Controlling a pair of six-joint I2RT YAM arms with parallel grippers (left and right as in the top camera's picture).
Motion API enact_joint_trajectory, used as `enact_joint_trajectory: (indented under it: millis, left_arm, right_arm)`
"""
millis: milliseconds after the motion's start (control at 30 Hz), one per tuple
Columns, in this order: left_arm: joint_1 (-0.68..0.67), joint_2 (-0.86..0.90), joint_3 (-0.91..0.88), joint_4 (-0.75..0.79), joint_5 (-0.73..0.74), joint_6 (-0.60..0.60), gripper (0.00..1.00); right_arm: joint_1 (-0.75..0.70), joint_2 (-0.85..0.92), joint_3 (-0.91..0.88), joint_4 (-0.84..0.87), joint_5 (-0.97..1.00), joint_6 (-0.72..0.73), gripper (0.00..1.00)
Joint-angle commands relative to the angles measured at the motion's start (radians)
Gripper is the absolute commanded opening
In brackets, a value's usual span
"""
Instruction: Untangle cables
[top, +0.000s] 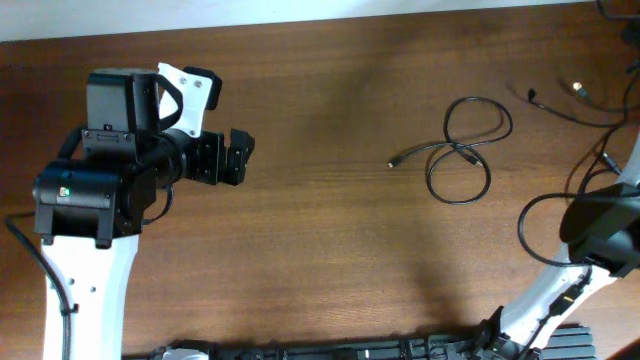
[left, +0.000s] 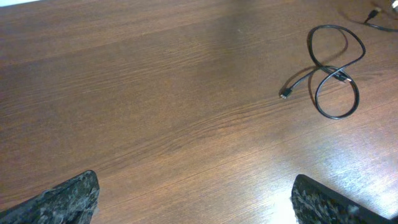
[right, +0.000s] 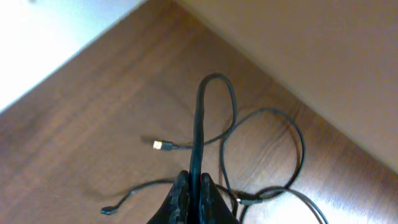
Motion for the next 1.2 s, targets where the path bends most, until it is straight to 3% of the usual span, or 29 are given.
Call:
enact_joint_trajectory:
  millis: [0, 433, 500, 600, 667, 733, 800, 1067, 1167]
  left_arm:
    - [0.003, -0.004, 0.005, 0.001, 0.011, 0.013, 0.99]
    - [0.003, -0.004, 0.005, 0.001, 0.011, 0.012, 0.99]
    - [0.003, -0.004, 0.005, 0.001, 0.011, 0.013, 0.99]
    - [0.003, -0.004, 0.005, 0.001, 0.011, 0.013, 0.99]
    - [0.003, -0.004, 0.005, 0.001, 0.011, 0.012, 0.99]
    - [0.003, -0.004, 0.005, 0.001, 0.011, 0.012, 0.99]
    - [0.003, -0.004, 0.005, 0.001, 0.011, 0.012, 0.99]
    - [0.003, -0.004, 0.005, 0.001, 0.011, 0.012, 0.99]
    - [0.003, -0.004, 0.005, 0.001, 0.011, 0.013, 0.99]
  right_arm:
    - [-0.039, 0.018, 0.0, -0.024, -0.045, -0.008, 0.04]
    - [-0.146, 0.052, -0.001, -0.109, -0.075, -0.008, 0.04]
    - [-0.145, 0.052, -0.001, -0.112, -0.077, -0.008, 0.19]
    - [-0.145, 0.052, -0.001, -0.117, -0.127, -0.011, 0.64]
    - [-0.145, 0.052, -0.001, -0.122, -0.148, -0.011, 0.82]
    - [-0.145, 0.052, -0.001, -0.14, -0.15, -0.011, 0.91]
    - [-0.145, 0.052, -0.001, -0.163, -0.15, -0.011, 0.96]
    - [-0.144, 0.052, -0.001, -0.284, -0.155, -0.013, 0.97]
    - [-0.143, 0.052, -0.001, -0.319, -0.272, -0.129, 0.97]
